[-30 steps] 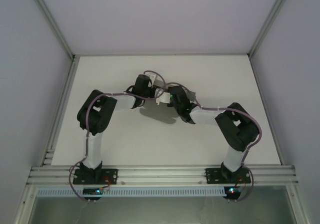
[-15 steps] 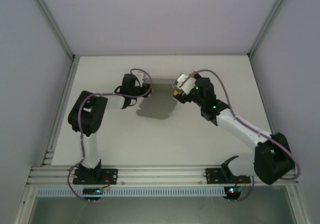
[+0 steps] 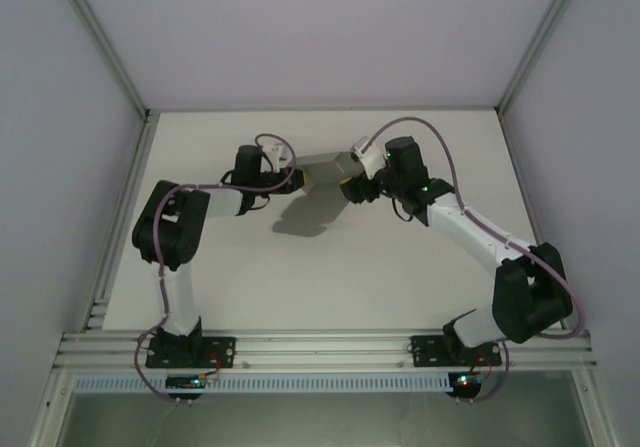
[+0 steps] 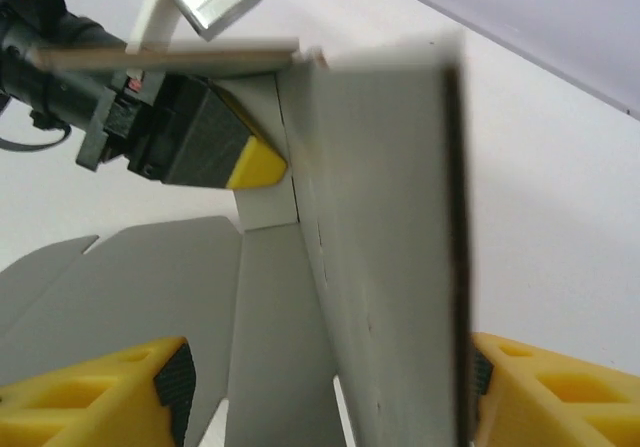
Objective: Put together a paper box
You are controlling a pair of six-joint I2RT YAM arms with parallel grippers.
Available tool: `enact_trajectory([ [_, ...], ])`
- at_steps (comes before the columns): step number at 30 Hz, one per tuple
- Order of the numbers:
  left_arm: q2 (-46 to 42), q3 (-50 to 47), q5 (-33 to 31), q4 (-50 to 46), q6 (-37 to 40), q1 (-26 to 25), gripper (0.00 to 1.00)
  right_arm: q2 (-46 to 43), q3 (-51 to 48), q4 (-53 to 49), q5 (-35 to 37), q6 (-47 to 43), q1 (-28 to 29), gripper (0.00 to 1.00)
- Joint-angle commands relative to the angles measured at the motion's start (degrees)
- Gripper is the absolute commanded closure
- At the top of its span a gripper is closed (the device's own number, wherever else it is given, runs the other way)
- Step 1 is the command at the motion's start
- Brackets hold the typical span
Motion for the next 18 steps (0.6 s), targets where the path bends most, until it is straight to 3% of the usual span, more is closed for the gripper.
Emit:
enact_trajectory([
  [1, -2.62, 1.98, 1.58, -2.79, 2.91, -0.53, 1.0, 1.43, 3.13, -0.97, -3.59, 3.01, 0.34, 0.34],
  [2, -2.8, 2.3, 1.19, -3.68, 3.62, -0.82, 1.0, 1.96, 3.5, -1.39, -4.07, 3.01, 0.35, 0.35],
  [5, -3.42, 3.06, -1.94, -6.56, 5.3, -1.91, 1.0, 3.55, 4.81, -2.3, -3.65, 3.02, 0.21, 0.51],
  [10, -3.96, 3.5, -9.05, -7.38, 2.39, -2.43, 1.0, 4.84, 5.24, -3.16, -1.12, 1.75, 1.42, 0.91],
  [13, -4.4, 4.44, -15.13, -9.74, 0.49, -2.51, 1.0, 4.0, 3.64, -1.68, -0.31, 1.85, 1.99, 1.0],
  [18, -3.69, 8.87, -26.99, -18.37, -2.49, -2.69, 1.0, 1.78, 1.46, 0.15, 6.19, 1.86, 5.82, 1.0],
])
